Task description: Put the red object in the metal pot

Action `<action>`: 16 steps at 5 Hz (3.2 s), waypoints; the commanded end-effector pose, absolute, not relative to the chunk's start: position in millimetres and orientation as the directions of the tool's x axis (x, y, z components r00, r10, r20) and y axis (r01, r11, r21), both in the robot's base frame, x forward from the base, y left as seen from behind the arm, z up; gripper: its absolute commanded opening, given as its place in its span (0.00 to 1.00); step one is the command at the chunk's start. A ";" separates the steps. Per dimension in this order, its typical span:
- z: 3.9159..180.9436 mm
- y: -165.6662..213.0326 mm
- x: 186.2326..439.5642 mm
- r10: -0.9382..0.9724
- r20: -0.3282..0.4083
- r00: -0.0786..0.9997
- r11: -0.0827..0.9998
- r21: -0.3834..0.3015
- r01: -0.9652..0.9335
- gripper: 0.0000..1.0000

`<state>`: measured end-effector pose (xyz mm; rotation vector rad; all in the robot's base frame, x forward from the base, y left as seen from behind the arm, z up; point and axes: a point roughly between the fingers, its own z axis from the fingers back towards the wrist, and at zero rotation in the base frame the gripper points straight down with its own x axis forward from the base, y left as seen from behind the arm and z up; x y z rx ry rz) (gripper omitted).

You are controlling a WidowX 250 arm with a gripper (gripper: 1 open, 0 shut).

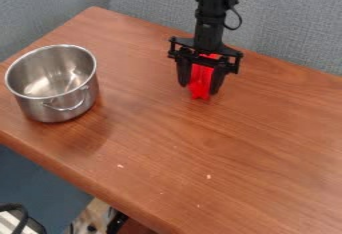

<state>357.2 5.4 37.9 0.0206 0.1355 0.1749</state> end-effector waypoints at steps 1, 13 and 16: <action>42.2 14.3 360.1 0.198 -0.116 0.973 0.980 0.031 -0.196 0.00; 39.3 23.4 364.2 0.253 -0.125 0.959 0.967 0.026 -0.252 0.00; 40.5 25.0 364.8 0.265 -0.126 0.956 0.964 0.025 -0.264 0.00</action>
